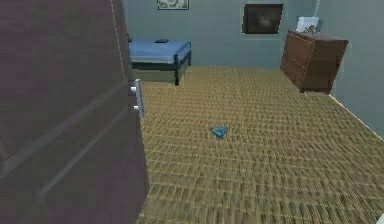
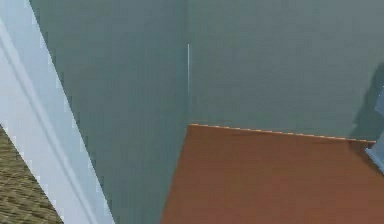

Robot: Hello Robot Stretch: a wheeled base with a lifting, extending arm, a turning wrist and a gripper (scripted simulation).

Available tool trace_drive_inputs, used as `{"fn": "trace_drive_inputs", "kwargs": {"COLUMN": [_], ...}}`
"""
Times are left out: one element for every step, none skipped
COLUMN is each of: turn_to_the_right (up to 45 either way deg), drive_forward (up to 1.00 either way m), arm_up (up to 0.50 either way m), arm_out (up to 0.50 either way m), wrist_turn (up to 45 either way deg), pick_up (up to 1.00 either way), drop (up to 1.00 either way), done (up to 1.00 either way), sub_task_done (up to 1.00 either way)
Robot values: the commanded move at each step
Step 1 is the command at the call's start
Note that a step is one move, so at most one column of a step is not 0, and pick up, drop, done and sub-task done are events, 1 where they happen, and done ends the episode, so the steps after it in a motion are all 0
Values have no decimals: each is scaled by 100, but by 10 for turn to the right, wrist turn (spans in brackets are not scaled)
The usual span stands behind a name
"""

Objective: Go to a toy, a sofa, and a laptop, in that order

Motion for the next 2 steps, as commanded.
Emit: {"fn": "trace_drive_inputs", "kwargs": {"turn_to_the_right": [0, 60], "drive_forward": [10, 0], "arm_up": [0, 0], "arm_out": [0, 0], "wrist_turn": [0, 0], "pick_up": [0, 0], "drop": [0, 0], "done": [0, 0], "sub_task_done": [0, 0]}}
